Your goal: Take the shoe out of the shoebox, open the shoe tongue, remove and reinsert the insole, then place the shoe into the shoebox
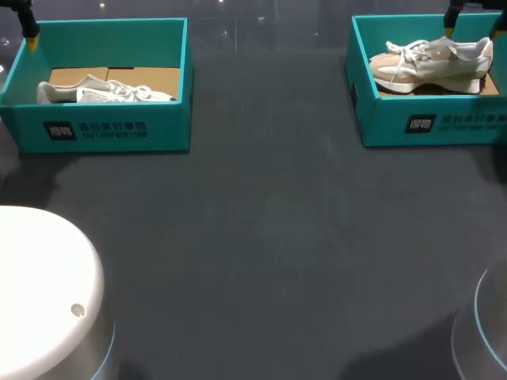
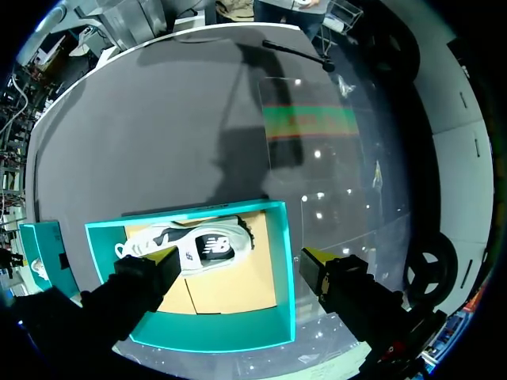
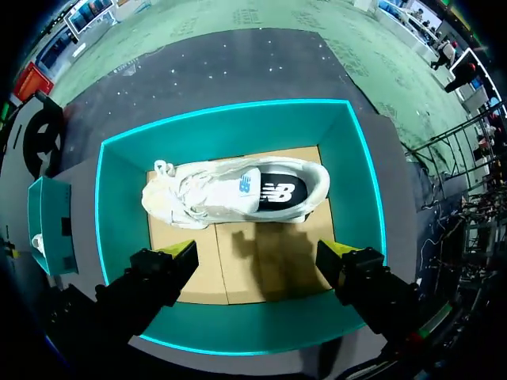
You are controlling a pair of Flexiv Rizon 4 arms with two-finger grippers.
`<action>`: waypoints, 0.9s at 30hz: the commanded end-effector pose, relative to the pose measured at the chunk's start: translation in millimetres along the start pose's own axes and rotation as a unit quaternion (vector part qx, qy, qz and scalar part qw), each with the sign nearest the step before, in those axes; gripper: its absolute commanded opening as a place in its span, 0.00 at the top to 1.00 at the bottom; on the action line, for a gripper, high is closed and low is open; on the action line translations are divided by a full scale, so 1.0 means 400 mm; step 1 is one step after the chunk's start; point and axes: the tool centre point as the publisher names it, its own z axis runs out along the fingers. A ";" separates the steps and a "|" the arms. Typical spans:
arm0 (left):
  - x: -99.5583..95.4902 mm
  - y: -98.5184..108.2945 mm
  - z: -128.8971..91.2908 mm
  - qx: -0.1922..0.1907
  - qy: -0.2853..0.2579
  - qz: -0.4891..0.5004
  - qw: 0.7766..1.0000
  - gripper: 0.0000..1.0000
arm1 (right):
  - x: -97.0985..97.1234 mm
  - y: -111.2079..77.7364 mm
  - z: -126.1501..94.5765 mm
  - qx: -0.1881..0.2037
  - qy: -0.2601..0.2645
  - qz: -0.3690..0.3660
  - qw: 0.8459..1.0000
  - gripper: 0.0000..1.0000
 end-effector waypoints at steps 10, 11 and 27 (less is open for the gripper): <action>0.001 -0.001 -0.001 0.000 0.000 0.001 1.000 0.00 | -0.030 0.022 0.044 -0.001 -0.019 -0.001 1.000 0.00; 0.001 -0.001 -0.001 0.000 0.000 0.001 1.000 0.00 | -0.037 0.031 0.056 0.005 -0.029 -0.001 1.000 0.00; 0.001 -0.001 -0.001 0.000 0.000 0.001 1.000 0.00 | -0.115 0.088 0.151 0.009 -0.051 -0.042 0.998 0.00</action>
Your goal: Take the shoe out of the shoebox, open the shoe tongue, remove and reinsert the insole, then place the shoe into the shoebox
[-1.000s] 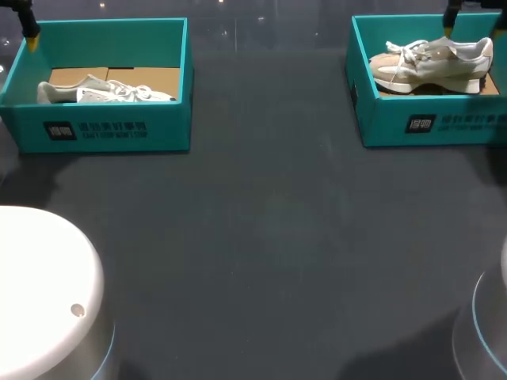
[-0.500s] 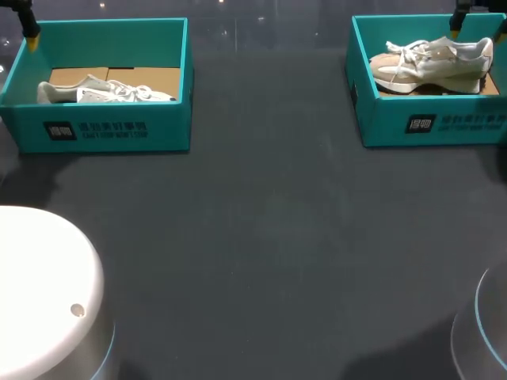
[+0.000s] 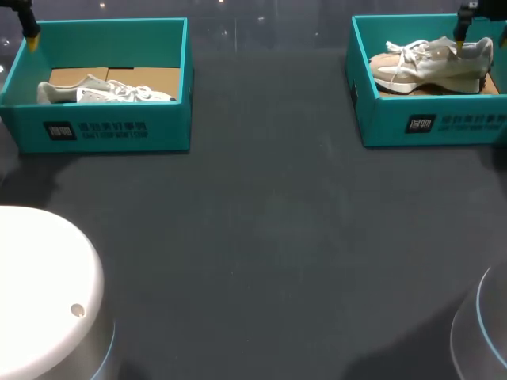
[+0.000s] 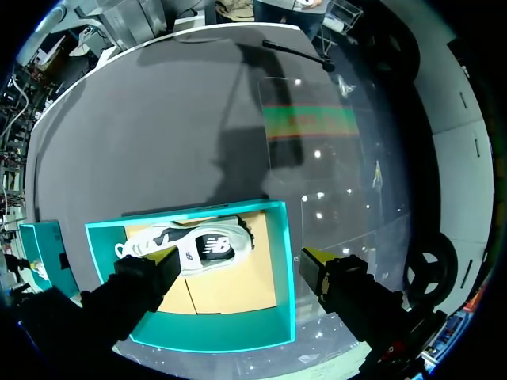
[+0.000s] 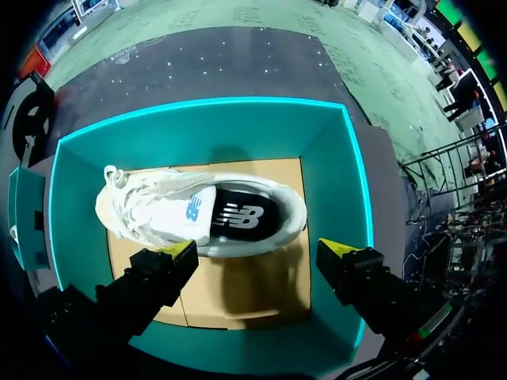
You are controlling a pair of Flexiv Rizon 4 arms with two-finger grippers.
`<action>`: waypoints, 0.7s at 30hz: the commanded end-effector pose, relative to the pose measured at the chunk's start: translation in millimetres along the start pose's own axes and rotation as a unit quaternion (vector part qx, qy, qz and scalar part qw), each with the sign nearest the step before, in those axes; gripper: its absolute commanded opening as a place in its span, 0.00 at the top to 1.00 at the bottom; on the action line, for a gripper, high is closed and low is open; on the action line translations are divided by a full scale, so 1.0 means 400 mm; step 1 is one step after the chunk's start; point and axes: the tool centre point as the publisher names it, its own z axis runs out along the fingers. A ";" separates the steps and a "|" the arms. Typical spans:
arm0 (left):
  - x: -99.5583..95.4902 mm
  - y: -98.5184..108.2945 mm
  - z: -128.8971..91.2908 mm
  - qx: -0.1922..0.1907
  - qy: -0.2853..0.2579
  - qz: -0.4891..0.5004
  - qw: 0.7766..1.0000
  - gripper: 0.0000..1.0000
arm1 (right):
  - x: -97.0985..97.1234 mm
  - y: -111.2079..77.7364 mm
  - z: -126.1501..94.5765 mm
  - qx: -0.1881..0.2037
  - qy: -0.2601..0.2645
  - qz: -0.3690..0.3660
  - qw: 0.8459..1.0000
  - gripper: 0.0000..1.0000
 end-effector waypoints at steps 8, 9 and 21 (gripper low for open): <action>0.001 -0.001 -0.001 -0.001 0.000 0.001 1.000 0.00 | -0.040 0.036 0.063 0.025 -0.013 -0.011 1.000 0.00; 0.001 -0.001 -0.001 -0.001 0.000 0.001 1.000 0.00 | -0.043 0.038 0.068 0.027 -0.017 -0.014 0.999 0.00; 0.001 -0.001 -0.001 -0.001 0.000 0.001 1.000 0.00 | -0.065 0.058 0.131 0.041 -0.010 -0.026 0.999 0.02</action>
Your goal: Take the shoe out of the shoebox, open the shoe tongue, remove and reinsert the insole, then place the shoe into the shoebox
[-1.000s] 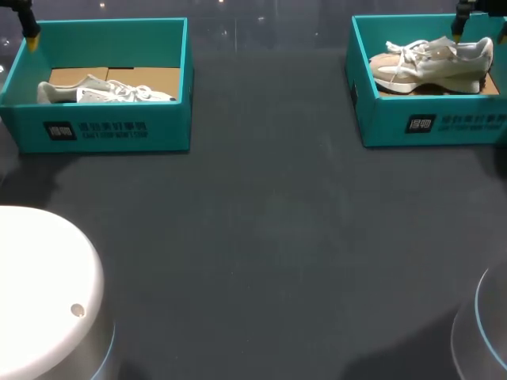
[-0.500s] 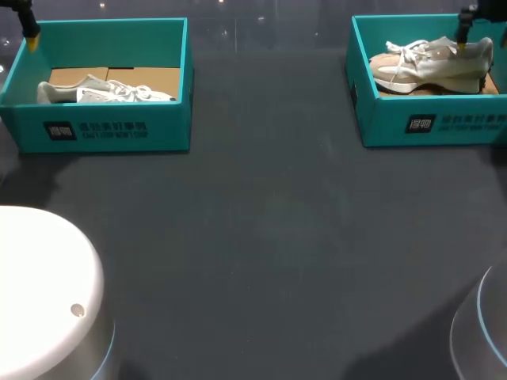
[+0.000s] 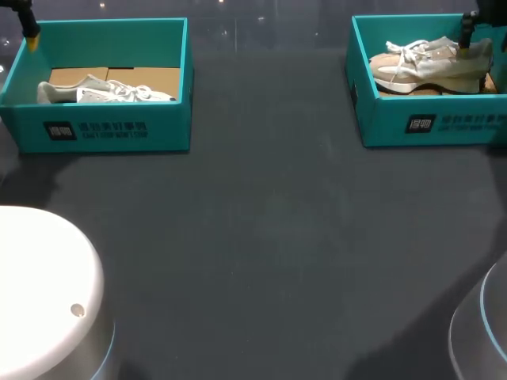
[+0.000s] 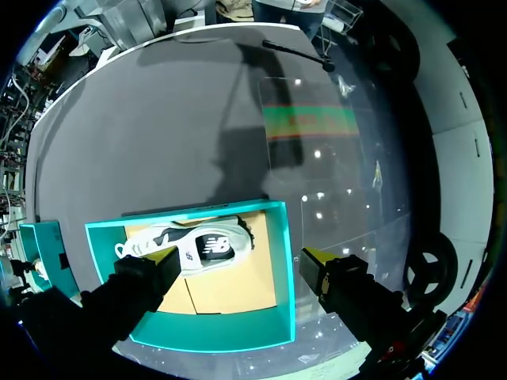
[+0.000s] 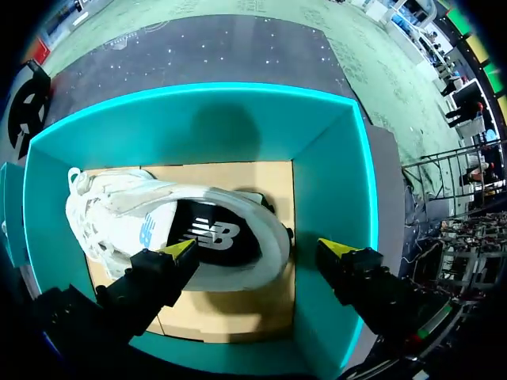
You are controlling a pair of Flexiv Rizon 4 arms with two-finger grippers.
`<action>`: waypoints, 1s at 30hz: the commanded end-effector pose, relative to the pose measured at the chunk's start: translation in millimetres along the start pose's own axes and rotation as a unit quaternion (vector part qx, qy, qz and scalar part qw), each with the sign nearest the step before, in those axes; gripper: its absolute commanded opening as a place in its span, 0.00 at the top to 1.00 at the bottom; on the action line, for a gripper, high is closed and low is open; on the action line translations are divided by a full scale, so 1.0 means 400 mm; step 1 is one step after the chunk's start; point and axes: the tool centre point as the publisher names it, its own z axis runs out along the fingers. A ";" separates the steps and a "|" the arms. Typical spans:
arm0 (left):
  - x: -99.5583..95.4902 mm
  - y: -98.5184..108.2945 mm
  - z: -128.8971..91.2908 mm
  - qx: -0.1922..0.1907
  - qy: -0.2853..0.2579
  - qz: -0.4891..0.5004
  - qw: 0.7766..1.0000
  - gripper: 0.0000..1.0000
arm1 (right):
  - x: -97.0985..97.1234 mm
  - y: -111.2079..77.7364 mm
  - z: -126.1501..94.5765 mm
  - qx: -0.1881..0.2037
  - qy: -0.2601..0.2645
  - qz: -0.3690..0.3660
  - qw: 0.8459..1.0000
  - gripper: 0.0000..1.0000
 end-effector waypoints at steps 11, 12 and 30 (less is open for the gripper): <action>0.001 -0.001 -0.001 -0.001 0.000 0.001 1.000 0.00 | -0.014 0.030 0.065 0.029 0.008 -0.005 1.000 0.13; 0.001 -0.001 -0.001 -0.001 0.000 0.001 1.000 0.00 | -0.013 0.028 0.068 0.031 0.009 -0.005 0.999 0.13; 0.001 -0.001 -0.001 -0.001 0.000 0.001 1.000 0.00 | -0.004 -0.003 0.097 0.052 0.014 0.008 0.999 0.17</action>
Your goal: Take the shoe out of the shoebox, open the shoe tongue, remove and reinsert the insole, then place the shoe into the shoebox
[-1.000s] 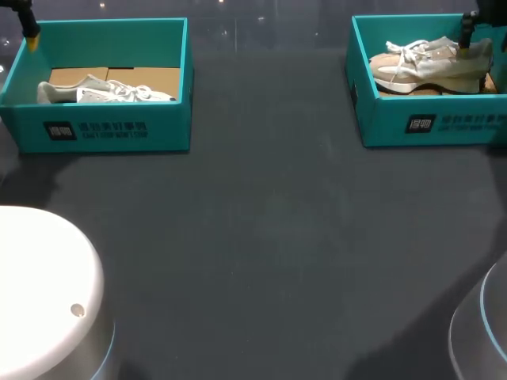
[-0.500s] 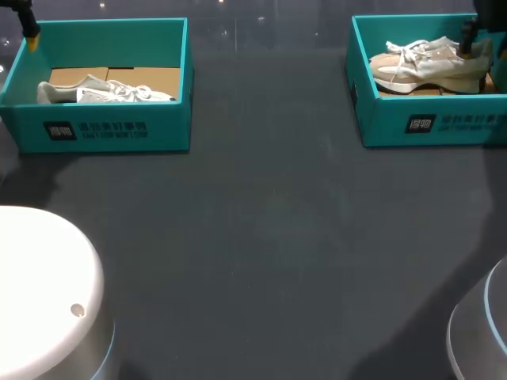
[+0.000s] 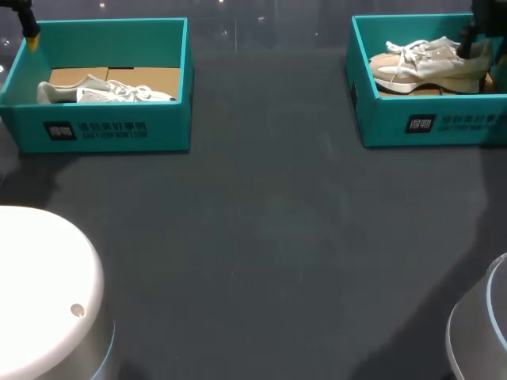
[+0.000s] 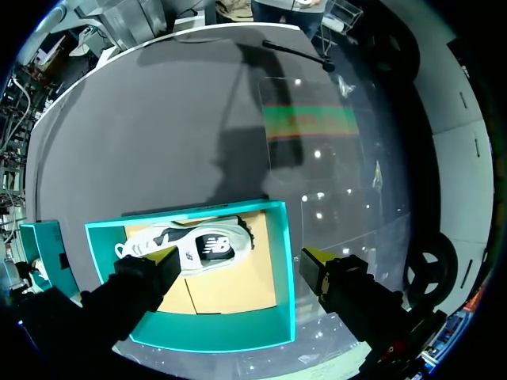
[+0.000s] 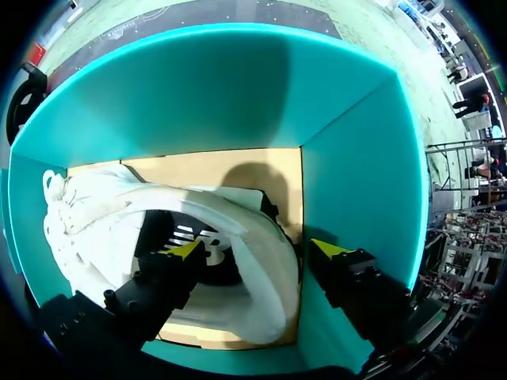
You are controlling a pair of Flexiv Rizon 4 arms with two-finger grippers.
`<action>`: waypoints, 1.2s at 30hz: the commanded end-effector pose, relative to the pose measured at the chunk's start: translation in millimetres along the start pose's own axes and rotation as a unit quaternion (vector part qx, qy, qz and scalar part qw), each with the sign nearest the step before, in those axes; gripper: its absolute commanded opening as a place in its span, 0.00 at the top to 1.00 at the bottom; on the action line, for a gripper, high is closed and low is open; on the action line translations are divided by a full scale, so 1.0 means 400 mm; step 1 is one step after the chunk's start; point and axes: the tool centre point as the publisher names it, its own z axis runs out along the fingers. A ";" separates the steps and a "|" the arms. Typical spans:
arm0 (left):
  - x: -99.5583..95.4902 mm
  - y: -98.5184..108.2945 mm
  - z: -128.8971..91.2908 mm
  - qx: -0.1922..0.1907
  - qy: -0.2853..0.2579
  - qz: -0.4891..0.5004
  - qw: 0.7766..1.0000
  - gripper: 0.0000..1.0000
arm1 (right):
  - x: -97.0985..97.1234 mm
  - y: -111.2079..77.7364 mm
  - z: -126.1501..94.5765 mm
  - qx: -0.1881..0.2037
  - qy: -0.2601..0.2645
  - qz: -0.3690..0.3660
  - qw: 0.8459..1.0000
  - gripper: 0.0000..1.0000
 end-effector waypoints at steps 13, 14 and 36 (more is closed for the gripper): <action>0.001 -0.001 -0.001 -0.001 0.000 0.001 1.000 0.00 | 0.017 -0.015 0.016 0.009 0.006 0.006 1.000 0.67; 0.001 -0.001 -0.001 -0.001 0.000 0.001 1.000 0.00 | 0.017 -0.016 0.016 0.009 0.006 0.006 1.000 0.73; 0.001 -0.001 -0.001 -0.001 0.000 0.001 1.000 0.00 | -0.030 -0.030 -0.115 -0.012 -0.060 0.060 0.996 1.00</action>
